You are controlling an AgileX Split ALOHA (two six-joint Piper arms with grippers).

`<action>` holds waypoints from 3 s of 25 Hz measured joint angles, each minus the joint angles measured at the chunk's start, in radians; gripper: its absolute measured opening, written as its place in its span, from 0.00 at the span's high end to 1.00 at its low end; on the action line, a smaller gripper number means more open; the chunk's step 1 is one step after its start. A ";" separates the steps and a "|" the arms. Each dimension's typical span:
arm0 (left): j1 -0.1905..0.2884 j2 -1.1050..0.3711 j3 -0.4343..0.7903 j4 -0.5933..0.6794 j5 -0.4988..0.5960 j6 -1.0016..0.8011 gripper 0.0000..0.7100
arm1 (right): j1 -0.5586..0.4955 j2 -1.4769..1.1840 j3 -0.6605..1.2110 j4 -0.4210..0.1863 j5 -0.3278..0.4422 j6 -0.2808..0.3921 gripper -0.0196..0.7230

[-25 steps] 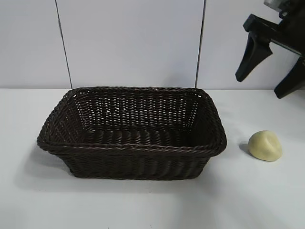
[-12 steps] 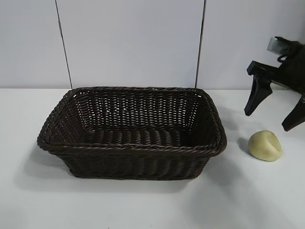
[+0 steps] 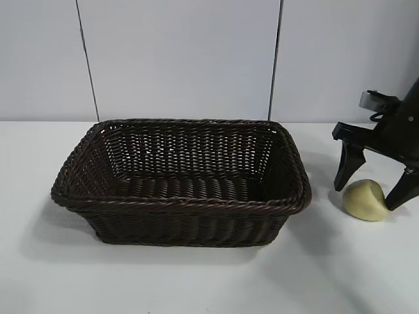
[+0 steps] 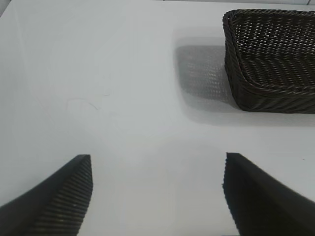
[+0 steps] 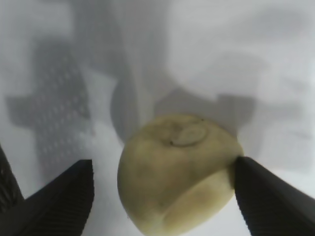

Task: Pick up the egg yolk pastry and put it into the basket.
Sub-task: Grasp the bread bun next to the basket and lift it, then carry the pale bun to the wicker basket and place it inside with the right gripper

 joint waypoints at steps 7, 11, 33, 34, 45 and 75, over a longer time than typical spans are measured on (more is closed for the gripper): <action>0.000 0.000 0.000 0.000 0.000 0.000 0.24 | 0.000 -0.001 -0.004 -0.094 0.018 0.069 0.85; 0.000 0.000 0.000 0.000 0.000 0.000 0.24 | 0.000 -0.026 -0.015 -0.101 0.041 0.069 0.92; 0.000 0.000 0.000 0.000 0.000 0.000 0.24 | 0.309 -0.219 -0.320 -0.098 0.326 0.099 0.93; 0.000 0.000 0.000 0.000 0.000 0.000 0.24 | 0.343 -0.219 -0.320 -0.098 0.318 0.103 0.93; 0.000 0.000 0.000 0.000 0.000 0.000 0.24 | 0.607 -0.200 -0.320 -0.089 0.136 0.159 0.93; 0.000 0.000 0.000 0.000 0.000 0.000 0.24 | 0.620 0.032 -0.358 -0.116 0.087 0.181 0.33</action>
